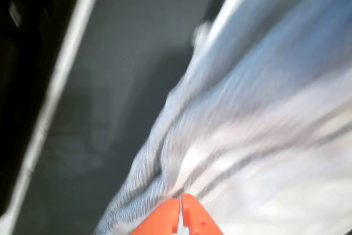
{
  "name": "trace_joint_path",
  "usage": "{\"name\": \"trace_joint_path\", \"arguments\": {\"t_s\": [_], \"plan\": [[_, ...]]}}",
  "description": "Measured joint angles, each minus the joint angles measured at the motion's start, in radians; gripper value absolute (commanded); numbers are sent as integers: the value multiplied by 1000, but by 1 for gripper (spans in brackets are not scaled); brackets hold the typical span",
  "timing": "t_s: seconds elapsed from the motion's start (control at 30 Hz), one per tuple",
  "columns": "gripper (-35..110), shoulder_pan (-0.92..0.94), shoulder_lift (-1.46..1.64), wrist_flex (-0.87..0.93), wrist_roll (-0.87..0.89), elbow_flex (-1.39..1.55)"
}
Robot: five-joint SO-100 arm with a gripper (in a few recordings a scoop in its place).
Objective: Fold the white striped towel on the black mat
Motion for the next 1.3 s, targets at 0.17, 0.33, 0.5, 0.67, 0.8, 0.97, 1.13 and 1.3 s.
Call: {"name": "trace_joint_path", "arguments": {"t_s": [0.17, 0.33, 0.5, 0.67, 0.8, 0.97, 1.13, 1.3], "plan": [[0, 137, 12, -51, -92, -3], [0, 207, -51, -213, -169, 60], [0, 232, -160, -310, -183, 84], [0, 229, -156, -311, -190, 83], [0, 215, -74, -291, -216, 98], [0, 167, 101, -170, -242, 152], [0, 104, 350, -97, -345, 322], [0, 21, 611, -126, -560, 584]]}}
